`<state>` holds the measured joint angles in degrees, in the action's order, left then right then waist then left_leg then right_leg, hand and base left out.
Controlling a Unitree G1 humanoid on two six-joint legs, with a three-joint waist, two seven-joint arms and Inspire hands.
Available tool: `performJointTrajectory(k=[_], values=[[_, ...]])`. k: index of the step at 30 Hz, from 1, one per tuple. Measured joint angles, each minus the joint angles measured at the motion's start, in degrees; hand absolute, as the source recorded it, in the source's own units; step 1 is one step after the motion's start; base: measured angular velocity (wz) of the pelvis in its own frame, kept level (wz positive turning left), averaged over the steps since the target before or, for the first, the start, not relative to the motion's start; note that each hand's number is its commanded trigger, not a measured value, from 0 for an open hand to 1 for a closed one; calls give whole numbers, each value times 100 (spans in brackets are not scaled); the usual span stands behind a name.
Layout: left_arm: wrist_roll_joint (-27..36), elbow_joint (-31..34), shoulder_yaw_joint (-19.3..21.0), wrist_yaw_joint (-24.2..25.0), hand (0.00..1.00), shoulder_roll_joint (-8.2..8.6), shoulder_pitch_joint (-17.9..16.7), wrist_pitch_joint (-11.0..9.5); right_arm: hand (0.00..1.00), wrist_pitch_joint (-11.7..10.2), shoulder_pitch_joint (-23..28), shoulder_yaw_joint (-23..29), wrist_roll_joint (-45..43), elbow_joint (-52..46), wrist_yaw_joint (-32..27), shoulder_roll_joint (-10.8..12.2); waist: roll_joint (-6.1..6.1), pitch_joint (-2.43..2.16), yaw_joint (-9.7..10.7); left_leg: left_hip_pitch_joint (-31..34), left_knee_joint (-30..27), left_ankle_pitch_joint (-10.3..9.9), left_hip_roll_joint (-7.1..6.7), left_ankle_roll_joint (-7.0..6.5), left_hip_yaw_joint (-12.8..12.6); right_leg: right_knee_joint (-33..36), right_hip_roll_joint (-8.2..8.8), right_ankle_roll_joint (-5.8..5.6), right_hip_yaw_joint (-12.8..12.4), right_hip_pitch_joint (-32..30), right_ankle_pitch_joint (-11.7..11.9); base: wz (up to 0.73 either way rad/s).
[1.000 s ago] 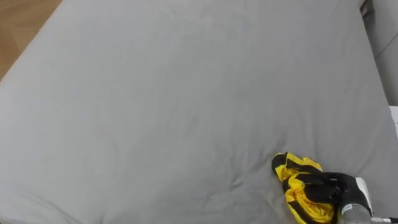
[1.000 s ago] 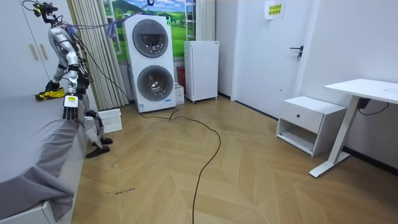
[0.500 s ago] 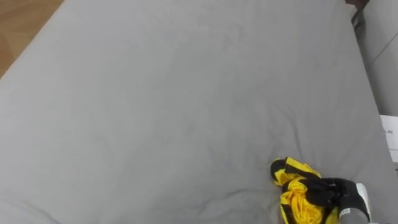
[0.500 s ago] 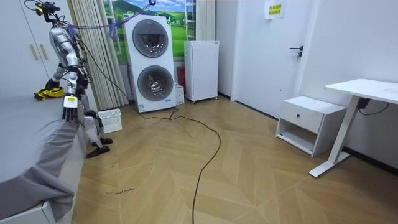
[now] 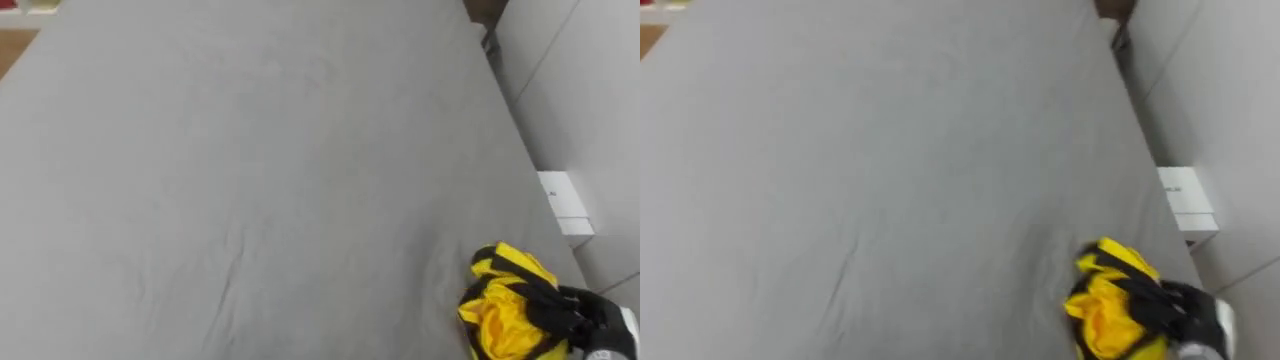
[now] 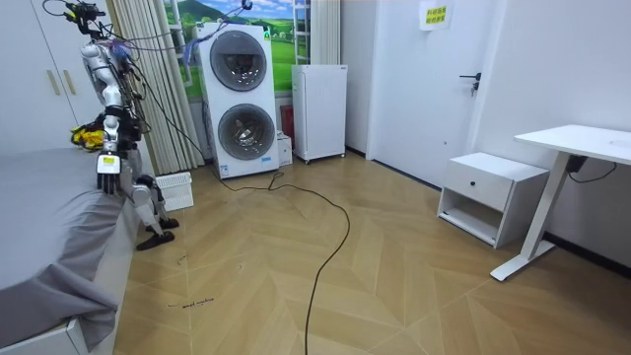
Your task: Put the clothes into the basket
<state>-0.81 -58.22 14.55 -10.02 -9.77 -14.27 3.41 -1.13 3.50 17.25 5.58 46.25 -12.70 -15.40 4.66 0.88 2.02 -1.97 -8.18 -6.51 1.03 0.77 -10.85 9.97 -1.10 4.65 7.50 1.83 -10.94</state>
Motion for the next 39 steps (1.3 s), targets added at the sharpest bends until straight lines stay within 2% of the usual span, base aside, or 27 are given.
performJointTrajectory(k=[2,4,5,7,9,10,15,19,21,24,25,27,31,35,39], values=[[-35,-19,0,-1,0,-44,-4,113,100,10,83,76,25,0,-64,-4,-3,8,42,-11,0,-4,37,-3,-81,8,-47,-17,-160,-59,45,-45],[-284,-16,1,0,0,-51,-6,234,100,12,210,156,149,0,-31,-3,-54,9,121,-18,0,-34,66,-27,-82,7,-97,-15,-261,-88,90,-23],[-365,-16,2,1,0,-53,-7,332,100,61,271,212,277,1,-33,0,-95,6,217,-22,-2,-75,123,-27,-91,27,-116,-8,-293,-103,97,-24],[-491,-16,59,25,0,-42,-7,564,100,144,316,349,461,0,-25,-1,-159,-4,295,-41,24,-118,161,-13,-310,119,-154,-21,-506,-215,136,-44],[-703,-19,157,30,0,-39,-14,677,100,145,373,480,566,0,-22,-2,-173,-1,367,-44,47,-113,162,-14,-394,165,-171,-22,-606,-276,163,-37],[-820,-20,168,16,0,-39,-33,749,100,146,416,563,663,0,-27,-2,-173,-1,397,-69,49,-112,187,-22,-530,180,-186,-8,-679,-289,180,-32],[-1024,-23,226,-57,0,-39,-59,972,100,206,461,664,785,1,-36,-1,-192,-1,484,-79,51,-122,256,-6,-844,175,-260,0,-924,-382,274,-28],[-1026,-23,197,-56,0,-39,-151,1121,100,240,465,663,811,13,-38,-1,-245,9,633,-157,51,-148,343,38,-1213,176,-321,-13,-1124,-407,320,-26],[-1024,-28,153,-55,0,-39,-152,1238,100,252,472,663,847,24,-42,0,-272,21,712,-156,51,-149,359,41,-1304,179,-342,-13,-1192,-435,345,-23],[-1020,-31,117,-52,0,-42,-152,1364,100,258,566,663,1005,25,-49,11,-322,8,765,-138,43,-150,392,49,-1424,183,-376,-8,-1309,-502,395,-20],[-1020,-31,101,-56,0,-47,-152,1413,100,258,577,663,1072,48,-48,36,-331,4,852,-123,35,-149,396,51,-1427,183,-377,-7,-1312,-515,405,-7],[-1015,-42,96,-56,0,-48,-152,1513,100,258,580,663,1212,148,-40,63,-334,8,902,-135,35,-150,414,52,-1513,185,-396,-6,-1371,-528,422,-13],[-1018,-90,103,-31,0,-44,-152,1542,100,372,623,668,1313,386,-44,86,-381,10,941,-85,35,-152,421,55,-1598,181,-425,-12,-1484,-616,474,-16],[-1022,-90,37,-27,0,-44,-151,1611,100,371,616,669,1332,438,-50,100,-426,9,1015,-2,3,-156,431,53,-1671,188,-437,-24,-1554,-722,506,-11],[-990,-94,-221,31,0,-43,-115,1619,100,371,502,703,1443,444,-178,93,-575,26,1035,261,-105,-198,423,14,-1753,310,-449,-64,-1688,-1039,535,-16]])
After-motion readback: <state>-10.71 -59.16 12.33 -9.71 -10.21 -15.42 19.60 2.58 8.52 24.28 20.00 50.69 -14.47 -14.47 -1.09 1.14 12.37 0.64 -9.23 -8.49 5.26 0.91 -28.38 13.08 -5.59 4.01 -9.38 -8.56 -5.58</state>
